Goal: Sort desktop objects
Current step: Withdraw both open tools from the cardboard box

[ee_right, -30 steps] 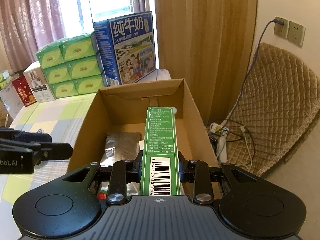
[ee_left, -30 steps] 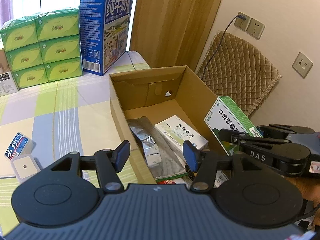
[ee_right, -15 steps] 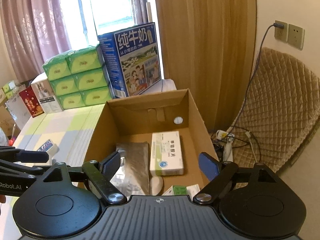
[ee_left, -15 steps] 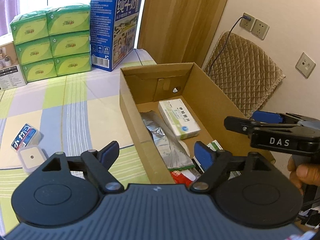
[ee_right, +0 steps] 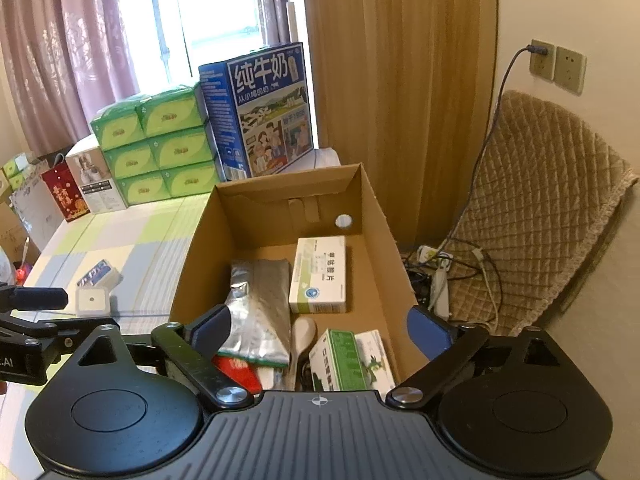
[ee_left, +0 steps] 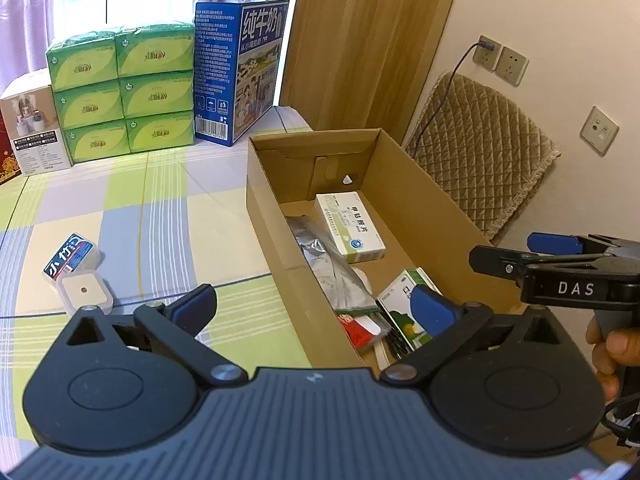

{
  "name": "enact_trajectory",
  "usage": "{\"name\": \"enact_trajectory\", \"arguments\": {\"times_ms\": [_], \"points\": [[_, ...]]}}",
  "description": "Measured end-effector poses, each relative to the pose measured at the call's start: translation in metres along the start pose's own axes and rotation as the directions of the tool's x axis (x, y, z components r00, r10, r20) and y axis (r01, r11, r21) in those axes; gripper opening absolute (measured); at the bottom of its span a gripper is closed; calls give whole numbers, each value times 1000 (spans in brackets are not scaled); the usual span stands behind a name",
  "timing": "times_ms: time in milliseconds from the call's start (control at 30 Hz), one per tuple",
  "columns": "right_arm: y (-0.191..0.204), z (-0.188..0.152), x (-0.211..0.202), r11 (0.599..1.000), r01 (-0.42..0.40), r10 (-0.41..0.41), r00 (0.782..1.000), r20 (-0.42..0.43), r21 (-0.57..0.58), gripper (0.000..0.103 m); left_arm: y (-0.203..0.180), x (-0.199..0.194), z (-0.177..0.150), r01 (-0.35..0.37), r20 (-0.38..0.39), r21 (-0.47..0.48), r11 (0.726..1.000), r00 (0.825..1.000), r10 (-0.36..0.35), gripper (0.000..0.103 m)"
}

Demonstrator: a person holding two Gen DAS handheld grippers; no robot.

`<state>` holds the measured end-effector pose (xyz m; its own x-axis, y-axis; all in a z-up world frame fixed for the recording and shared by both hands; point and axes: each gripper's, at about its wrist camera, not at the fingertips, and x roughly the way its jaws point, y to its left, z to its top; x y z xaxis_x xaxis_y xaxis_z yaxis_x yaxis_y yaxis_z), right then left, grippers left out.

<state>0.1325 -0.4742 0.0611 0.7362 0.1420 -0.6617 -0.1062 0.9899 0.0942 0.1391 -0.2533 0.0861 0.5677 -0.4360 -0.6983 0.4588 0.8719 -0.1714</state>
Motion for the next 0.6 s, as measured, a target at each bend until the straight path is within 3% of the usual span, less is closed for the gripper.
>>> {"name": "enact_trajectory", "arguments": {"times_ms": [167,600], "points": [[7,-7,-20,1000,11,-11,1000,1,-15,101,-5,-16,-11,1,23,2,1000,1000,-1,101],[19,-33,-63,1000,22,-22,1000,-2,-18,101,-6,-61,-41,-1,82,-25,1000,997,3,102]]}}
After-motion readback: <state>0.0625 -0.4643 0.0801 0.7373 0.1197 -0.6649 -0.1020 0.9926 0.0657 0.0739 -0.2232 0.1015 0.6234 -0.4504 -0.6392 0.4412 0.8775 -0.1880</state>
